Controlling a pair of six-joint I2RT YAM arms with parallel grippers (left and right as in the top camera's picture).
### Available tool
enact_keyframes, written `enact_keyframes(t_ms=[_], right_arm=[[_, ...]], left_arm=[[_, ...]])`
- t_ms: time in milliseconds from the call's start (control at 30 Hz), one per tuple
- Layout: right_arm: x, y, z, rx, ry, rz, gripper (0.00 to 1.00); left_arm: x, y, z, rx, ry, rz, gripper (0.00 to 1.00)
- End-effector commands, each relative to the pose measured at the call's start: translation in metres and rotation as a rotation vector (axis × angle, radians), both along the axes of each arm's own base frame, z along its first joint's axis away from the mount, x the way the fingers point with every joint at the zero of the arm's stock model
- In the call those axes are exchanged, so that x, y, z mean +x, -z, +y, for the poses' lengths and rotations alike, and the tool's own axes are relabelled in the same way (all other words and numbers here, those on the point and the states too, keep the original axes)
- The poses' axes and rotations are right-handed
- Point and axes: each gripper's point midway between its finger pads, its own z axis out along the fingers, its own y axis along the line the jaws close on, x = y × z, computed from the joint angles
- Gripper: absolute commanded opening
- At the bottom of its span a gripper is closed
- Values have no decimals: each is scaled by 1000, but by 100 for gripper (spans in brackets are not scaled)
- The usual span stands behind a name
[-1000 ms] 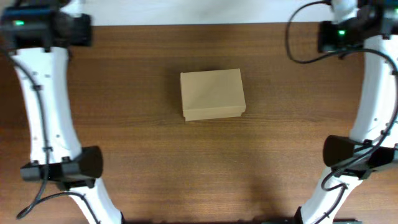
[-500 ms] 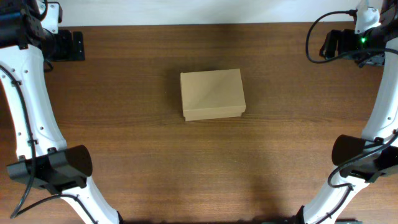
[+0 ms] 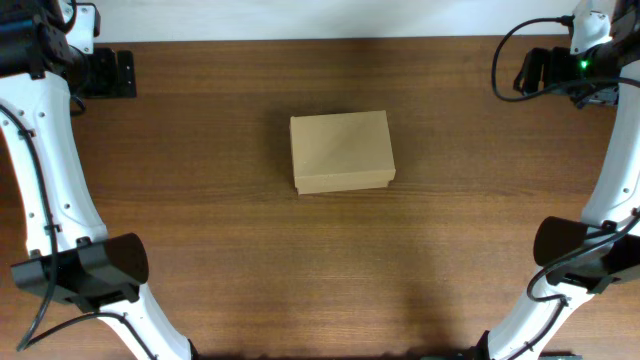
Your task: Pack container
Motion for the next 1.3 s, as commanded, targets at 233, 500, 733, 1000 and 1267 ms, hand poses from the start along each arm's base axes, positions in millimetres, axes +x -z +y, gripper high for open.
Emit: enact_keyframes(t_ms=[233,500,733,1000,1267], right_arm=[[-9,2,-11,-75,19,39,99],[12,-65,-15,-41,204,-250,99],[-18,-156,-11,-112,219,-518,99],[-29,-184,-8,-137,216,-696,99],[-101,-104,15,-144,218,-913,99]], left_arm=[[0,0,-2,-11,9,-3,100],[0,0,-2,-11,9,-3,100],[0,0,-2,-11,9,-3,100],[0,0,-2,-11,9,-3,100],[0,0,-2,-11,9,-3,100]])
